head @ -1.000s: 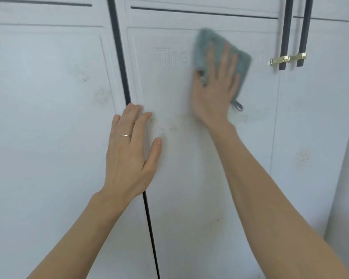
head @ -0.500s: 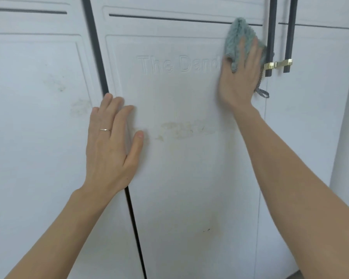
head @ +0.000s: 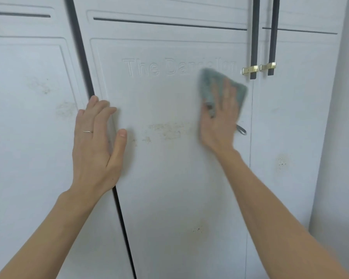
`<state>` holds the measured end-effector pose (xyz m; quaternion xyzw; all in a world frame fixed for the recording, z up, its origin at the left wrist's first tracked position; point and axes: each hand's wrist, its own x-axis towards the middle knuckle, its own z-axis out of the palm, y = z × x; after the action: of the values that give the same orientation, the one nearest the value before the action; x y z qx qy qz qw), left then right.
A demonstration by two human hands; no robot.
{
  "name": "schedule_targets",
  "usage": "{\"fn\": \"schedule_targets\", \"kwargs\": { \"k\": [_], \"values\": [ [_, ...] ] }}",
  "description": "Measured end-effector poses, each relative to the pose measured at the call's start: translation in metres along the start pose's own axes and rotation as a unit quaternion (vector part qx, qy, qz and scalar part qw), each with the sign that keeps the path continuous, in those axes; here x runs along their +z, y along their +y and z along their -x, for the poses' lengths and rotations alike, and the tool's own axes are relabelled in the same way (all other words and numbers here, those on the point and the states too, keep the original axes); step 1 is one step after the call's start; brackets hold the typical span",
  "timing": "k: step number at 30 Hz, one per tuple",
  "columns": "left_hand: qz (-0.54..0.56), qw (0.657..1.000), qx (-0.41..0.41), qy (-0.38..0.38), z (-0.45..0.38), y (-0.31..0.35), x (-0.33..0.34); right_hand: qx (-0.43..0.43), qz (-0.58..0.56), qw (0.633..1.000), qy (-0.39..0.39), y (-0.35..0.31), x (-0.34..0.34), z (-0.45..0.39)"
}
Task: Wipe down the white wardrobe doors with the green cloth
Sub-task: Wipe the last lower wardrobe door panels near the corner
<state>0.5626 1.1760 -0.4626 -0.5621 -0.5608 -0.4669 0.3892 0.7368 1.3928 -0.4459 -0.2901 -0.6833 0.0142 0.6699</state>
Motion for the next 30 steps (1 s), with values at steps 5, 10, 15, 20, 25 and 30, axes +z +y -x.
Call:
{"fn": "schedule_targets", "kwargs": {
  "k": [5,10,15,20,25,30],
  "values": [
    [0.003,1.0,0.003,-0.003,0.0,-0.001,-0.001,0.268,-0.085,0.959,0.026,0.02,-0.014,-0.001],
    [0.025,1.0,0.006,-0.011,0.0,-0.002,-0.004,0.028,0.011,0.999,-0.025,-0.043,0.019,0.036],
    [0.072,0.997,0.019,-0.001,0.001,-0.003,-0.006,-0.26,0.05,0.953,-0.15,-0.108,0.038,0.11],
    [0.07,0.997,0.023,-0.01,0.003,-0.007,-0.01,-0.275,0.037,0.953,-0.122,-0.068,0.03,0.086],
    [0.054,0.998,0.021,-0.011,0.004,-0.005,-0.006,0.0,0.017,0.999,-0.042,0.018,0.007,0.053],
    [0.052,0.998,0.008,-0.022,0.005,-0.006,-0.009,0.17,-0.089,0.981,-0.001,0.021,-0.008,0.046]
  ]
}}
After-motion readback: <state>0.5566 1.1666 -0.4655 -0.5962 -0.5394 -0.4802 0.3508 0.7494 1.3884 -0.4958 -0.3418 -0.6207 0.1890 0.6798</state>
